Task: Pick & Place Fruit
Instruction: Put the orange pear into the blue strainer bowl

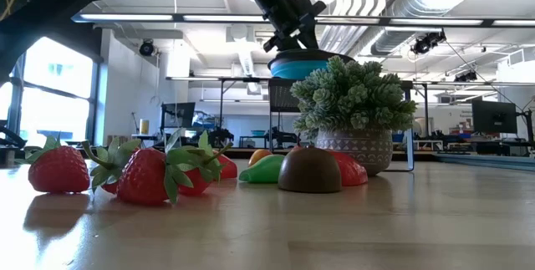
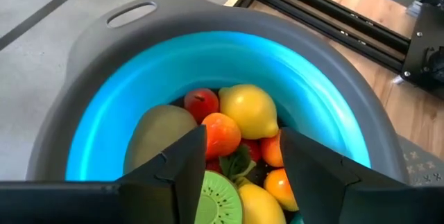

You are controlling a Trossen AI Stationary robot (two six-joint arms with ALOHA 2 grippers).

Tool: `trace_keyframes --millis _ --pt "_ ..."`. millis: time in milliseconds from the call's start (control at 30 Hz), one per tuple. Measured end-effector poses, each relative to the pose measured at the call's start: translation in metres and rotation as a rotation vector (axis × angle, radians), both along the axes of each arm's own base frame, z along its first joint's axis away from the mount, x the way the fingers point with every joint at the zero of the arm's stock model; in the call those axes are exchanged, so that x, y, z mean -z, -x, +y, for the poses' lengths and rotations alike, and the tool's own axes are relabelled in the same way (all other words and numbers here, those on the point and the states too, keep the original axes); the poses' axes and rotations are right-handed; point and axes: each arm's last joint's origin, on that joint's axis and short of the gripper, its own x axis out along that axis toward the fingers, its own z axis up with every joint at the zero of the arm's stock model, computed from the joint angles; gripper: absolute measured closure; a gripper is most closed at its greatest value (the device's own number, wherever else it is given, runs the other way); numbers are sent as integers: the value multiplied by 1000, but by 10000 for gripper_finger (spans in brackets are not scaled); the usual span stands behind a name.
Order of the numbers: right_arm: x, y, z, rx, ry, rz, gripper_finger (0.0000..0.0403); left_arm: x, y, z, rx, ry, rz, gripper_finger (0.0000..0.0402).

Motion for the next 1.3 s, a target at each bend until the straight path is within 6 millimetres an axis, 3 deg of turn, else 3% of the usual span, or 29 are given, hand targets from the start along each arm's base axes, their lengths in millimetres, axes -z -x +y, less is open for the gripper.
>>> trace_keyframes --millis 300,467,967,1300 --pt "0 0 0 0 1 0 398 0 0 0 0 0 0 312" --pt "0 0 0 -1 2 1 398 0 0 0 0 0 0 341" --pt "0 0 0 -1 3 2 398 0 -1 -3 111 25 -14 346" --pt "0 0 0 -1 3 1 398 0 -1 -3 83 60 -29 346"
